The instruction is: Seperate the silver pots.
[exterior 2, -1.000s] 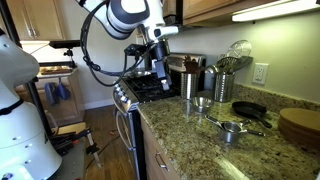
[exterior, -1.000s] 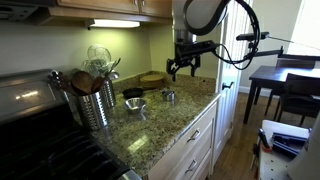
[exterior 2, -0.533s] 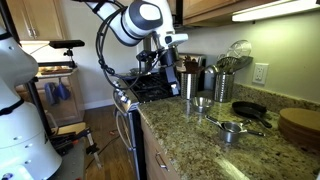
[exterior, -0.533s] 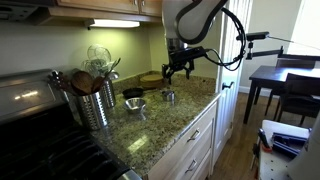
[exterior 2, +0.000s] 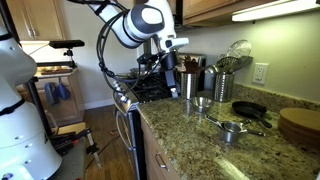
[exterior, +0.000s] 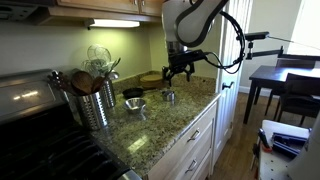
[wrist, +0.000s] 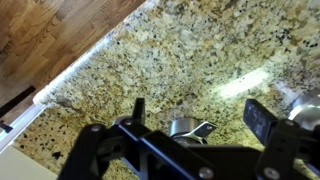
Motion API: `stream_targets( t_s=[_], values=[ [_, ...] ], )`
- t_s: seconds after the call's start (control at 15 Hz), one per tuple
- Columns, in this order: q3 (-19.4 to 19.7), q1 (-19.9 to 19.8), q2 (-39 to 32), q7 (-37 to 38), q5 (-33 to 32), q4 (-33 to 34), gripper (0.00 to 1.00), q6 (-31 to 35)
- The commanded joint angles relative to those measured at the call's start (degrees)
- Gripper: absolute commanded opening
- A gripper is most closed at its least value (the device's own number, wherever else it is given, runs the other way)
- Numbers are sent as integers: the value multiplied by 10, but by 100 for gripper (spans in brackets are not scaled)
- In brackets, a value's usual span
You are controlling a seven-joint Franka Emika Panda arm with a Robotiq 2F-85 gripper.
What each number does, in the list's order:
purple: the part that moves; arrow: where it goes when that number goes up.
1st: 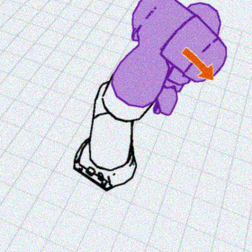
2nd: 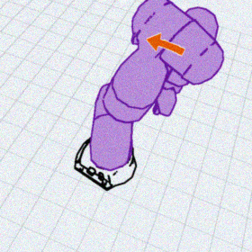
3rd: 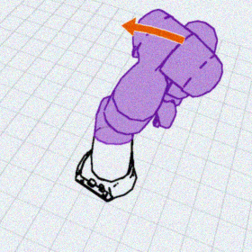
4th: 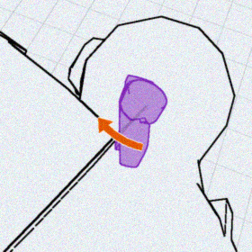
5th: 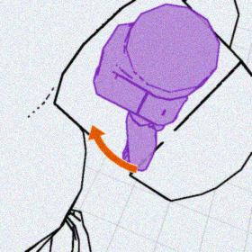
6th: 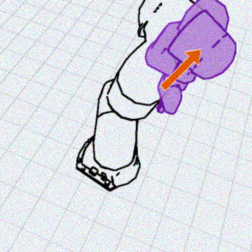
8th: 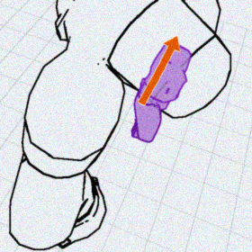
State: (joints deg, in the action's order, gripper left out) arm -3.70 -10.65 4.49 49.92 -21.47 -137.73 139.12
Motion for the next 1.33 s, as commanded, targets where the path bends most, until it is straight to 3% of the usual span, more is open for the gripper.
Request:
stream_targets(
  t_s=[0.0, 0.53, 0.87, 1.27],
  values=[
    [30, 10, -29, 62, -18, 18, 100, 27],
    [82, 19, -119, 86, 44, 66, 100, 115],
    [95, 33, -203, 51, 144, 121, 100, 117],
    [121, 57, -265, 43, 172, 186, 100, 110]
  ],
)
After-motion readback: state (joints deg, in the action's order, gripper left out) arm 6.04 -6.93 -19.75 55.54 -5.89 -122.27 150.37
